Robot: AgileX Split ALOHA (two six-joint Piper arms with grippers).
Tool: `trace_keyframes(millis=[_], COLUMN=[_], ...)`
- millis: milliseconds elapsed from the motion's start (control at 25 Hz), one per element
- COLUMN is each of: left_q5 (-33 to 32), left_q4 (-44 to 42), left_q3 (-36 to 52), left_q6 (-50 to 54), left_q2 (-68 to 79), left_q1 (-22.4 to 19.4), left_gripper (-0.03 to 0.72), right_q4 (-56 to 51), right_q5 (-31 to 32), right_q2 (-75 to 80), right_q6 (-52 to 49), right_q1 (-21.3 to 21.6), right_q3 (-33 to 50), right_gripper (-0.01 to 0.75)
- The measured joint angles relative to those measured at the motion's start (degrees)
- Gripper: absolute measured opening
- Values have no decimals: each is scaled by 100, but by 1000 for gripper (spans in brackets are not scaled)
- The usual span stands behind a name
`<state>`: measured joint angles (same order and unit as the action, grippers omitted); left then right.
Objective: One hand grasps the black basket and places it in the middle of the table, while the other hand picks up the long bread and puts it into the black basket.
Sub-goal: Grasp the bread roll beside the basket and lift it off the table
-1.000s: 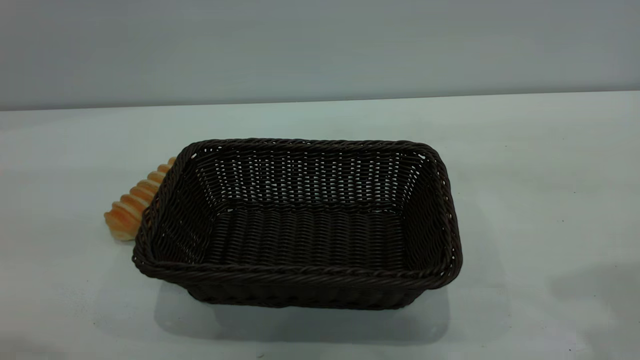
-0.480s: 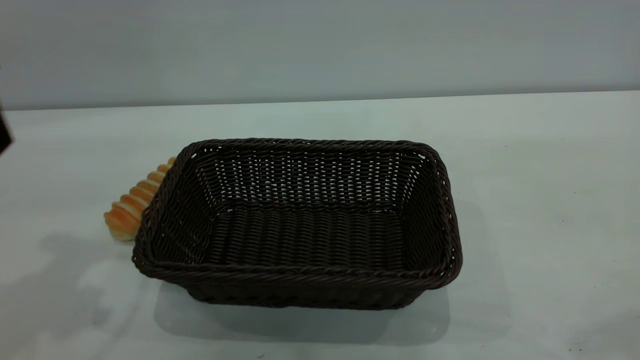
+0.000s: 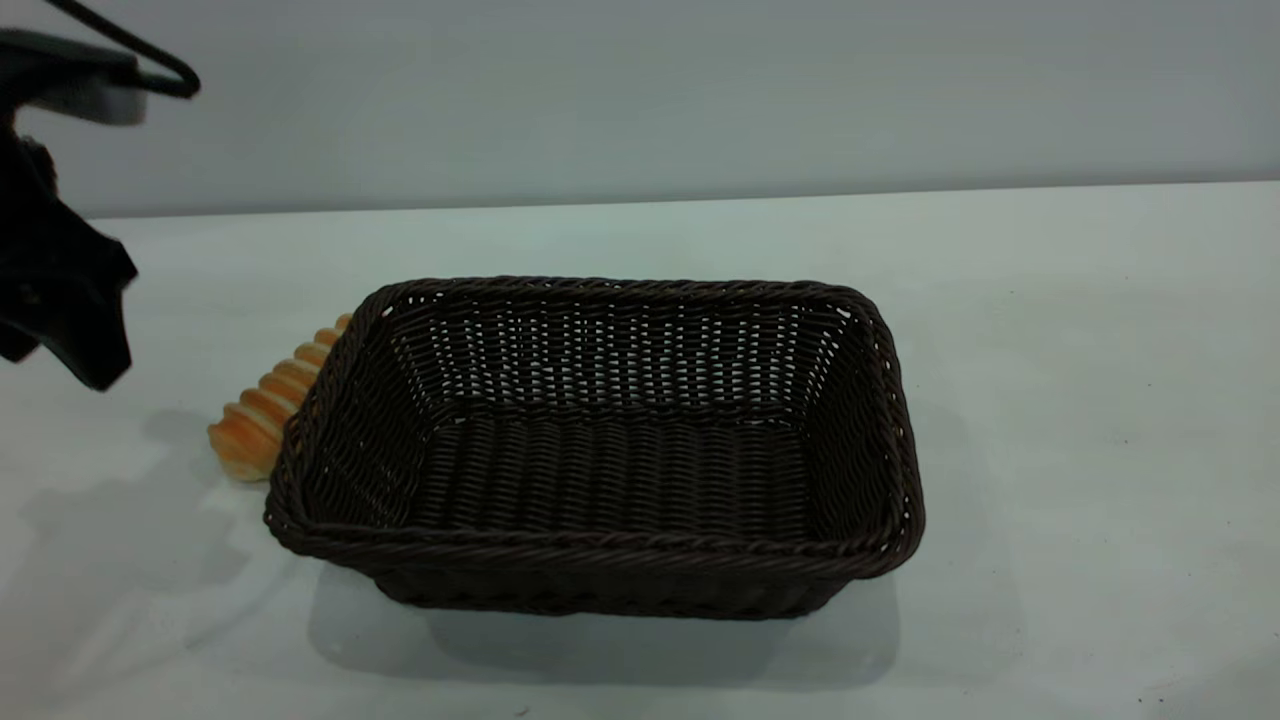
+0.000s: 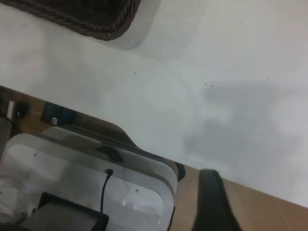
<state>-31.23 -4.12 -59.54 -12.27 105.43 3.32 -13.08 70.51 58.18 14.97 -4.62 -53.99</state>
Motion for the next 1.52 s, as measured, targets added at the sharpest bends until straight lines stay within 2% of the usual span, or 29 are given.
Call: trace_keyframes(millis=[120,360,480,800,1120,1360,1520], left_q5=[382,1339,1833,3034,3599,3722,3741], left_q4=[-46,-176,-186,-209,-467,-727,-734], left_q3=[-13,-30,-30,-37,-48,-93,-126], left_q6=[-180,-2017,-2548,-2872,-2872,-2885,-2885], left_q2=[200,718,973,1540,2064,2251,2349], left_q1=[0,40,147,221,278,372,377], left_gripper=[563,563,563,563,563,549,513], right_q4=[6,11,11,124,183,185,185], right_q5=[0,-19,-29,-47,-114,-199,-203], right_q2=[0,0,0,0,0,0,0], right_q6=[0,0,0,0,0,0,0], right_q1=[0,0,0,0,0,0,0], right_q3=[0,0,0,0,4,4,4], right_gripper=[510,510,510,510,510,510,510])
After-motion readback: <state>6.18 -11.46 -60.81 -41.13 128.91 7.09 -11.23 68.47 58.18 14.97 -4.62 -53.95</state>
